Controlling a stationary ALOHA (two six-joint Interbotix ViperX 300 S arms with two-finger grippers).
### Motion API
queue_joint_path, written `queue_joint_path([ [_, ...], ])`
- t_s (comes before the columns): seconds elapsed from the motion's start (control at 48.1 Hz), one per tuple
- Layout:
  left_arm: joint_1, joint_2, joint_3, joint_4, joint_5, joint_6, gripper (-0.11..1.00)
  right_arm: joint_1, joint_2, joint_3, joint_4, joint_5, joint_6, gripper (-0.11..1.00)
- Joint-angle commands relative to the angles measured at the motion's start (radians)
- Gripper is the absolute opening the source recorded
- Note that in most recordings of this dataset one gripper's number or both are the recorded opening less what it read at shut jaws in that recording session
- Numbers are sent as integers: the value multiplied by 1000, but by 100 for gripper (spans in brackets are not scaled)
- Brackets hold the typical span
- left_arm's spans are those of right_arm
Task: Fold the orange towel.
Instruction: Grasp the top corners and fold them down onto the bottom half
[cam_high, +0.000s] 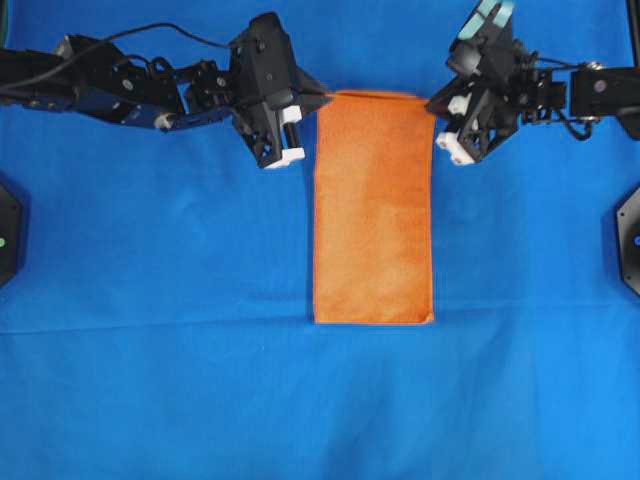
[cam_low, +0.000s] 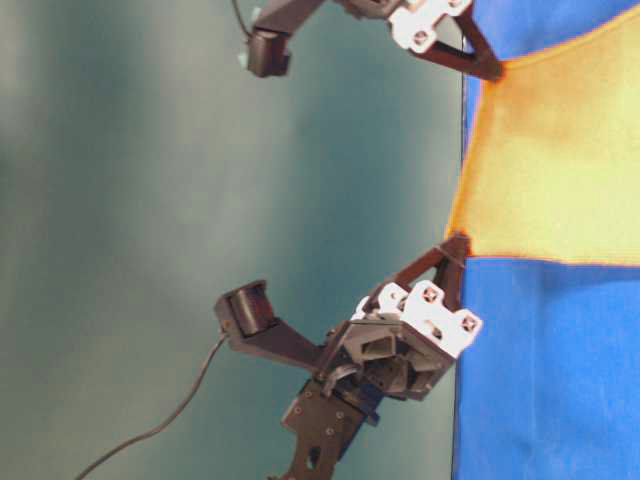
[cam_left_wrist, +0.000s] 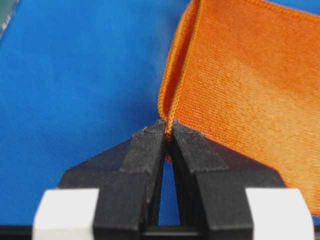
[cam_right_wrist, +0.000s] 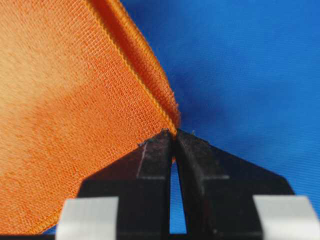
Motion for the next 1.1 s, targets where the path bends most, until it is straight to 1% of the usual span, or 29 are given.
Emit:
queue_joint_path([
  [0.0,5,-32,-20,2,2,3,2,-3,-49,-9,-3,17,0,4],
  [0.125,5,-34,-21,2,11,5,2,-2,-67,-5,-3,17,0,4],
  [0.291,-14,-55,-15,2,37,5,2,26,-74,2,-2,18,6,4],
  [0.374,-38,-80,-5,2,64,3,2,52,-91,9,5,25,11,4],
  [0.478,-83,-123,12,2,101,3,2,107,-137,21,14,51,17,4],
  [0.52,-100,-138,18,2,114,-3,2,143,-161,26,23,75,18,4],
  [0.665,-169,-175,46,2,137,-25,2,252,-221,31,71,172,18,4],
  [0.769,-232,-184,66,2,140,-63,2,345,-236,32,118,232,20,4],
  [0.852,-287,-184,75,2,153,-75,2,411,-230,31,167,256,20,4],
  [0.977,-356,-178,74,0,186,-87,2,486,-216,28,235,278,20,4],
  [1.081,-400,-170,67,-3,201,-91,2,538,-202,23,276,290,20,4],
])
